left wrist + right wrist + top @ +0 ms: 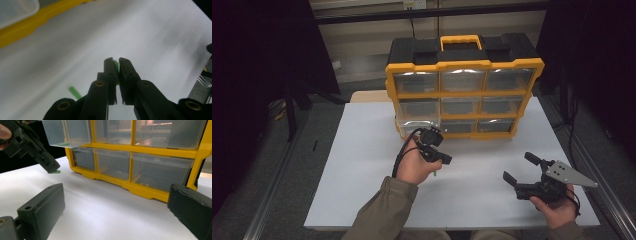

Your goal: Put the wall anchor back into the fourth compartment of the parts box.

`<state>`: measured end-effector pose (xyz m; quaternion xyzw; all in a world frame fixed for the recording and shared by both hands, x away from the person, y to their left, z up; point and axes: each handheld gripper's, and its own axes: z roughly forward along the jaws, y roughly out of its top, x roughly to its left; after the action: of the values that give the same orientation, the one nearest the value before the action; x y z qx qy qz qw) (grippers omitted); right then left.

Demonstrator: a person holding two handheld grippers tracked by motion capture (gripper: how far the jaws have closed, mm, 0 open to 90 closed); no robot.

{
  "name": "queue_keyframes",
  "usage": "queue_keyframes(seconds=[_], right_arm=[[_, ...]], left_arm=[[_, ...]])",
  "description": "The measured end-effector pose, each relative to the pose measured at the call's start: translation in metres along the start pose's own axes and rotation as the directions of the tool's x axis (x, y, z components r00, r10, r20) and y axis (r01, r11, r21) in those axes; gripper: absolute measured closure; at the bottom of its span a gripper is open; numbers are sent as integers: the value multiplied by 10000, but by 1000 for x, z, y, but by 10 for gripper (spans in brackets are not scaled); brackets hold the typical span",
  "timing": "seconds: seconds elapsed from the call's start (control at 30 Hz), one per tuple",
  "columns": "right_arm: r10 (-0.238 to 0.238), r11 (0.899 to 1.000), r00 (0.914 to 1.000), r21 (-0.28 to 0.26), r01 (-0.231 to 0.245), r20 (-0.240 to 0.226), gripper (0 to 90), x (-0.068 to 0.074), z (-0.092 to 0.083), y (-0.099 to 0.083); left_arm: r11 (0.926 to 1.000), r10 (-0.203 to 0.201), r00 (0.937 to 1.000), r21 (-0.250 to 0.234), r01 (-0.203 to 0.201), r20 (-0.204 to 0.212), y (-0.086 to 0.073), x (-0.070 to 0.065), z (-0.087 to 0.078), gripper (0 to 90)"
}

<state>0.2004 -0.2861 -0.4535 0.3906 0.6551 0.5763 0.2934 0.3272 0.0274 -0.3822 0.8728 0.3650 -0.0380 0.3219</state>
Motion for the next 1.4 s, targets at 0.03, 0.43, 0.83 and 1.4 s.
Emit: queue_keyframes(seconds=[0.03,0.43,0.83,1.4], right_arm=[[-11,10000,10000,43,11,22,11,0,0,0],[28,10000,10000,10,-28,2,11,0,0,0],[21,10000,10000,29,-21,-9,11,0,0,0],[36,10000,10000,22,-36,-14,11,0,0,0]], left_arm=[[10000,-1,10000,35,1,14,2,-1,-1,850],[9997,65,10000,-238,-65,-11,23,-3,-19,850],[9989,-29,9998,-459,38,208,40,-2,-34,850],[9967,-569,9983,-570,576,127,62,2,-54,850]])
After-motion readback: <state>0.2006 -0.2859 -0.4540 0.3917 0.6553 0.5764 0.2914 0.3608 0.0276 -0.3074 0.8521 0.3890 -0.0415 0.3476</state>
